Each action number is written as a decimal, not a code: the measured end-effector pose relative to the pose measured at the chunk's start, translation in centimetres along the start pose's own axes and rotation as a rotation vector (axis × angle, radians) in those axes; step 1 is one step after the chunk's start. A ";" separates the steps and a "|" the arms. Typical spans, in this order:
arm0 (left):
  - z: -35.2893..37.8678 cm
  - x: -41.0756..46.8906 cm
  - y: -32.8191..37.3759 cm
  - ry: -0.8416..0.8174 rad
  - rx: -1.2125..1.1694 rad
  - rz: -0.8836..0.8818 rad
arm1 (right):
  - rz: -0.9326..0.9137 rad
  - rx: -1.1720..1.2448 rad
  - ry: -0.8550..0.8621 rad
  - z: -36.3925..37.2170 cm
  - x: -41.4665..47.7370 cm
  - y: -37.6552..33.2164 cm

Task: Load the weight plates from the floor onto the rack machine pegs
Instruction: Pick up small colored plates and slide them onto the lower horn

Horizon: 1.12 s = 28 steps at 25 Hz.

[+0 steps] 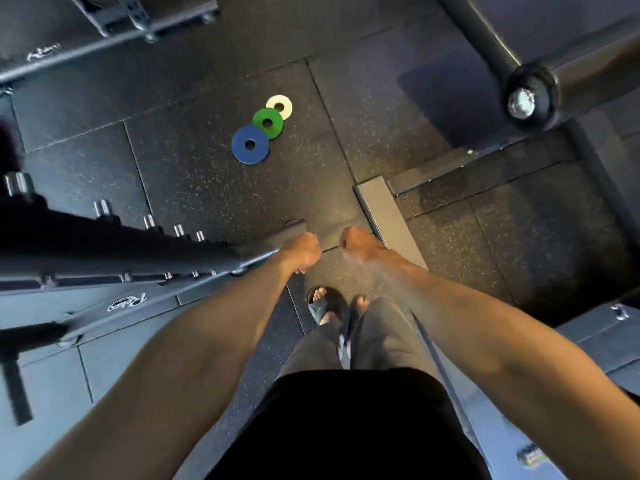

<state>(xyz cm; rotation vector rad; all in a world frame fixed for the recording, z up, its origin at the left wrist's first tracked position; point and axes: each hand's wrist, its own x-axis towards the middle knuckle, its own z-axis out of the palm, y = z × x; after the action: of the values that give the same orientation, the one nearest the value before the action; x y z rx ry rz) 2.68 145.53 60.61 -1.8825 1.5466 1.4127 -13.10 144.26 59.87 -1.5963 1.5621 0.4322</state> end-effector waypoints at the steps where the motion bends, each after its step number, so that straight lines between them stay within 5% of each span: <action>1: -1.4 1.3 0.4 -0.010 -0.005 -0.018 | -0.014 -0.002 -0.008 -1.5 1.7 -0.4; 14: -21.9 23.6 6.8 0.206 -0.332 -0.223 | -0.208 -0.167 -0.203 -21.6 30.6 -7.2; 28: -28.9 40.3 -3.4 0.180 -0.596 -0.433 | -0.264 -0.472 -0.302 -23.8 53.6 -17.9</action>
<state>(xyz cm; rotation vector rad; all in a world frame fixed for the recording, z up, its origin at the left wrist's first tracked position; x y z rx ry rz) 16.30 102.70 39.36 -2.5444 0.7291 1.6344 5.27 89.37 39.78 -1.9511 1.0497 0.8968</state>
